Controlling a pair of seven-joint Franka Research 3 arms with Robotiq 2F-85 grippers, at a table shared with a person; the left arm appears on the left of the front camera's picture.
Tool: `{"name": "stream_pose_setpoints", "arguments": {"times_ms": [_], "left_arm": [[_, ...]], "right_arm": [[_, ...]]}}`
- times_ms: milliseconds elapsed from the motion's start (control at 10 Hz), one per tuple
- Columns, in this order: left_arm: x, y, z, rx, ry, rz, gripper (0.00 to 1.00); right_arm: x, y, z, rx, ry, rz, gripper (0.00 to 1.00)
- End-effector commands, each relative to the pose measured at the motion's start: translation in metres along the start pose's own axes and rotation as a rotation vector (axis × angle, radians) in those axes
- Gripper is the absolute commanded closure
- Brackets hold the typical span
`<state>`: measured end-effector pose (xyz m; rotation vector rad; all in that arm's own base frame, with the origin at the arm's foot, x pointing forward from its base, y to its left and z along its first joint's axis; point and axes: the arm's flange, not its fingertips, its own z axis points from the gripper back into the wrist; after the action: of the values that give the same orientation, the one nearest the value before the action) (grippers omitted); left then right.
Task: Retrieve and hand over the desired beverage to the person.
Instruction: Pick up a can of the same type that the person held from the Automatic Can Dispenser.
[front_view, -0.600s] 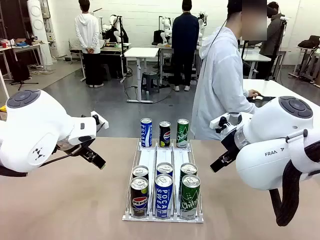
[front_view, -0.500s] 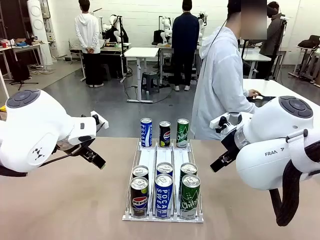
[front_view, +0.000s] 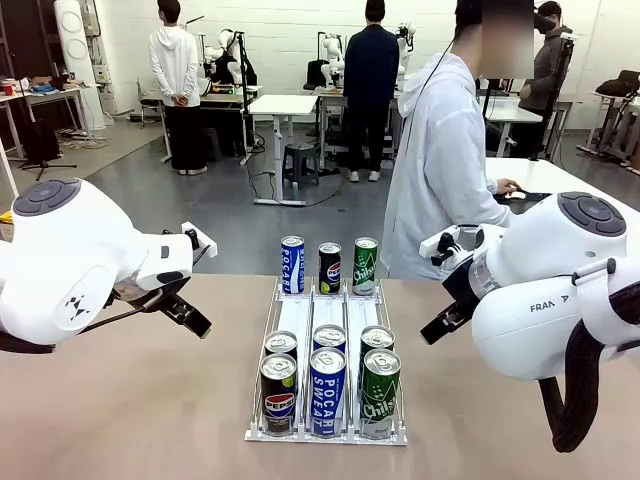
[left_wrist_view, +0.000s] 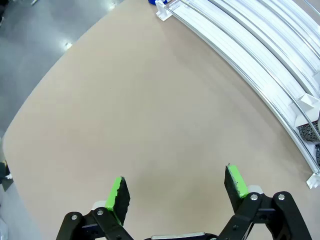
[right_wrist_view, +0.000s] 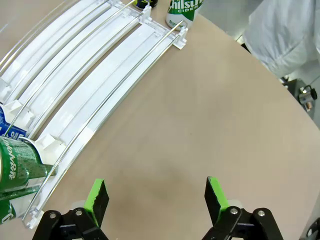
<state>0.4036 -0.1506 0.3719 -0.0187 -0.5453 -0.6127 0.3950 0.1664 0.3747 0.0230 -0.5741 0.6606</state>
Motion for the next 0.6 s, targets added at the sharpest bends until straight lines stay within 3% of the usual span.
{"name": "stream_pose_setpoints", "arguments": {"times_ms": [0, 500], "left_arm": [[-0.0001, 0.0003, 0.0, 0.0, 0.0, 0.001, 0.0], [-0.0001, 0.0003, 0.0, 0.0, 0.0, 0.001, 0.0]], "right_arm": [[0.0, 0.0001, -0.0001, 0.0, 0.0, 0.0, 0.0], [0.0, 0.0001, -0.0001, 0.0, 0.0, 0.0, 0.0]]}}
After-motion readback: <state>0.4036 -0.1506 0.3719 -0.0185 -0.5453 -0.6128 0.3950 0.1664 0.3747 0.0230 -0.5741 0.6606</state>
